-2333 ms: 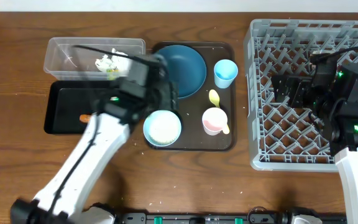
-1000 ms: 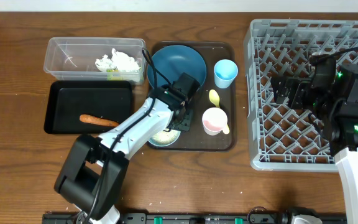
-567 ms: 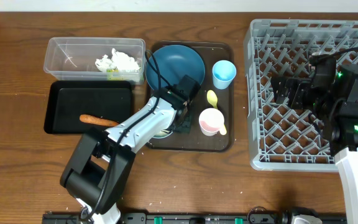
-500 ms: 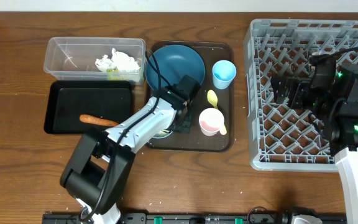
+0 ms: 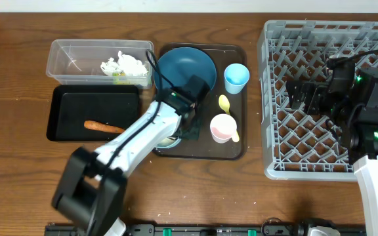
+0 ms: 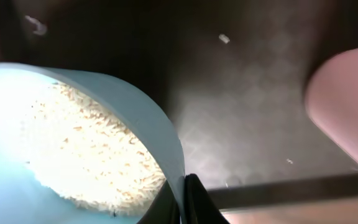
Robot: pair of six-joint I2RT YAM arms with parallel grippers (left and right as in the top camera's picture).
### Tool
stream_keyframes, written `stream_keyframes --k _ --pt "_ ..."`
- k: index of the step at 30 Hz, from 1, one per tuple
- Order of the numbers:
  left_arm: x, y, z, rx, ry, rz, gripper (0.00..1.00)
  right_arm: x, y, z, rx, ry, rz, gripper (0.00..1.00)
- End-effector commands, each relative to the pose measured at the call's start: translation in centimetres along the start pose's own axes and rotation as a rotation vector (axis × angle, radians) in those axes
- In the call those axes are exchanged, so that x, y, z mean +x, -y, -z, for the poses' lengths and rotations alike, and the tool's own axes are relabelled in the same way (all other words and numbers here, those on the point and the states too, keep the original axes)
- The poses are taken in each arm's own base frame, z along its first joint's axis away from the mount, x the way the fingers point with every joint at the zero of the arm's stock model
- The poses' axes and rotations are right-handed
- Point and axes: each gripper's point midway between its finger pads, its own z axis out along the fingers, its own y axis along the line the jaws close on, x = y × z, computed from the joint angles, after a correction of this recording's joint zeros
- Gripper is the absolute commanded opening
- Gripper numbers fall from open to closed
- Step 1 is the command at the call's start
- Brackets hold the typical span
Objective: Sort waste into correct bins and load items into the dishwasher rack
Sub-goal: 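Carry rice bowl over black tray and tip rice out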
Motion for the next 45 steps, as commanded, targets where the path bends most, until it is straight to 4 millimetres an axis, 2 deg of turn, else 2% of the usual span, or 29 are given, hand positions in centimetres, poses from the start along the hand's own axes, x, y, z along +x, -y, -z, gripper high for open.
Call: stream_keyframes --k 1,4,7,14,18,24,32,35,40,45 --pt "-2.1 -0.2 4.9 0.067 0.121 0.062 0.06 -0.7 -0.2 0.3 -0.002 0.015 0.011 0.99" --pt "-2.3 -1.8 7.0 0.116 0.149 0.123 0.06 -0.7 -0.2 0.3 -0.002 0.015 0.011 0.99" --pt "-2.5 -4.7 8.3 0.132 0.162 0.211 0.06 -0.7 -0.2 0.3 -0.002 0.017 0.012 0.99" --pt "-3.6 -11.6 8.0 0.255 0.152 0.354 0.06 -0.8 -0.2 0.3 -0.002 0.018 0.012 0.99" --pt "-4.6 -14.2 7.7 0.417 0.17 0.4 0.06 -0.8 -0.2 0.3 -0.002 0.018 0.012 0.99" --pt "-6.7 -15.5 7.5 0.751 0.237 0.394 0.06 -0.8 -0.2 0.3 -0.002 0.018 0.012 0.99" --pt "-7.4 -16.8 4.8 1.002 0.206 0.494 0.06 -0.6 -0.2 0.3 -0.001 0.013 0.011 0.99" --pt "-7.6 -17.3 5.3 1.093 0.223 0.528 0.06 -0.6 -0.2 0.3 -0.001 0.013 0.011 0.99" --pt "-8.1 -18.6 7.7 1.231 0.299 0.561 0.06 -0.6 -0.2 0.3 -0.001 0.012 0.01 0.99" --pt "-8.0 -20.2 8.6 1.267 0.344 0.593 0.06 -0.6 -0.2 0.3 -0.001 0.012 0.01 0.99"
